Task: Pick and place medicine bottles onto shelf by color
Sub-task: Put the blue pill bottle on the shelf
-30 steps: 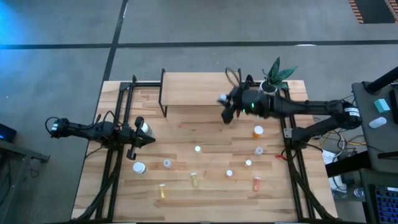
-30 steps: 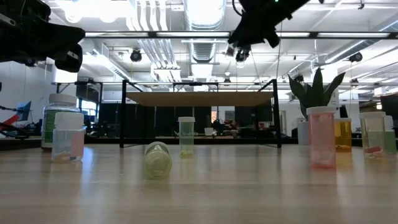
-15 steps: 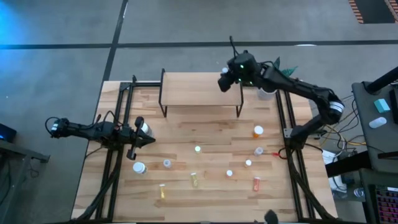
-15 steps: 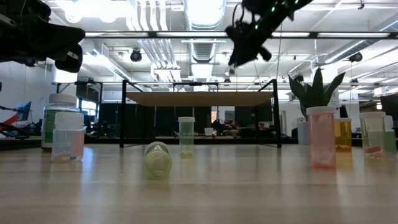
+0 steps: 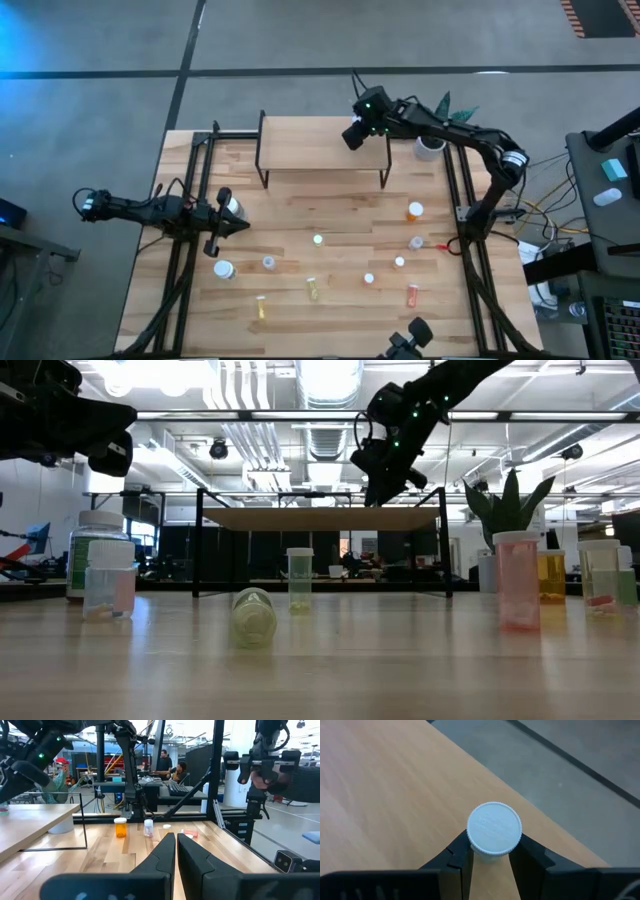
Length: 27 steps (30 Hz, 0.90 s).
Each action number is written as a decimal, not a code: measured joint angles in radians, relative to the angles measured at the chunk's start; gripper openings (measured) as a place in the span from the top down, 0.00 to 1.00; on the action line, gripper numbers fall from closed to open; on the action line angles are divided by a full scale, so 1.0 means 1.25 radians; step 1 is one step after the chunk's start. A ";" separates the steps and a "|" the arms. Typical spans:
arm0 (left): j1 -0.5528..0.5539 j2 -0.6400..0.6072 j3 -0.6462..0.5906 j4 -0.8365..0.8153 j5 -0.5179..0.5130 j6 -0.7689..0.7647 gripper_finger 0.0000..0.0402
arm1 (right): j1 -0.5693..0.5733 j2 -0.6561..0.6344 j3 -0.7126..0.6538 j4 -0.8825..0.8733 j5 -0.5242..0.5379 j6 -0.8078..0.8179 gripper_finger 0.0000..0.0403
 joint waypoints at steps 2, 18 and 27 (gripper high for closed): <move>0.000 0.000 0.000 0.000 0.000 0.000 1.00 | -0.004 -0.006 0.000 -0.001 0.001 -0.001 0.75; 0.000 0.000 0.000 0.000 0.000 0.000 1.00 | -0.021 -0.041 -0.009 -0.038 0.026 -0.003 0.75; 0.000 0.000 0.000 0.000 0.000 0.000 1.00 | -0.030 -0.073 -0.065 -0.003 0.025 -0.004 0.75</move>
